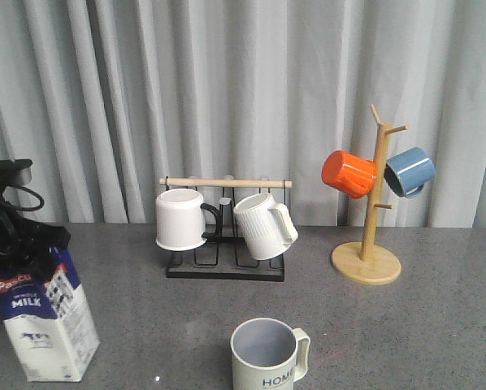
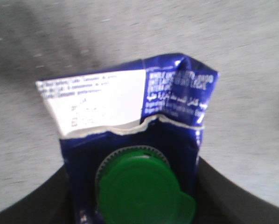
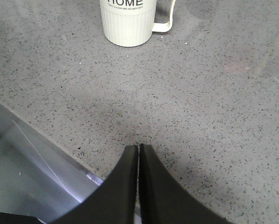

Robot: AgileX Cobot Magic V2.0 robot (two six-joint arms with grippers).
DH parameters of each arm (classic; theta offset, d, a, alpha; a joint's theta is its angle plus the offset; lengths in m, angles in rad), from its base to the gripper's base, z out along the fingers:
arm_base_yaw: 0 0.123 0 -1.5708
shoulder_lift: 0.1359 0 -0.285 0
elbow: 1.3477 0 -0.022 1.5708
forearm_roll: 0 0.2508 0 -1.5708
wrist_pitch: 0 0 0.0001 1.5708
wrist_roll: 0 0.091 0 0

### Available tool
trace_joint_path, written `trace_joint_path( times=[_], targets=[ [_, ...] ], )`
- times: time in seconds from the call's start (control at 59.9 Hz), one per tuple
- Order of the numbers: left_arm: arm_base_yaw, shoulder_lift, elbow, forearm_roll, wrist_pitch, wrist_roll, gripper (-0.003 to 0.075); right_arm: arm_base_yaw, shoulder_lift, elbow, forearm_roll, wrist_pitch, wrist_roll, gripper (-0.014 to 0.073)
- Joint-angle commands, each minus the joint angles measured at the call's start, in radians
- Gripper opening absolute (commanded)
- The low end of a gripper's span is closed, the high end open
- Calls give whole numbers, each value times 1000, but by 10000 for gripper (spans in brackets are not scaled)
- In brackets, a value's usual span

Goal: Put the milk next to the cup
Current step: 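Close the left gripper on the carton top and lift it, then carry the milk carton with the left gripper toward the HOME mug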

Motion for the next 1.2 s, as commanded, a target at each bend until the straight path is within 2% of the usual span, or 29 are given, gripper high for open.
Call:
trace_joint_path(
  times=[0.0, 0.2, 0.317, 0.718, 0.935, 1.185],
  targets=[
    [-3, -83, -31, -149, -43, 31, 1, -2, 0, -27, 7, -54, -3, -5],
    [-3, -121, -31, -462, -78, 161, -8, -2, 0, -27, 7, -55, -3, -5],
    [-15, -121, -31, -557, -70, 189, -8, -2, 0, -27, 7, -55, -3, -5],
    [-186, -118, -31, -341, -109, 135, -8, -2, 0, -27, 7, -55, -3, -5],
    [-258, -118, -31, -201, -120, 56, -8, -2, 0, -27, 7, -54, -3, -5],
    [-324, -65, -31, -181, -88, 37, -8, -2, 0, -27, 7, -54, -3, -5]
  ],
)
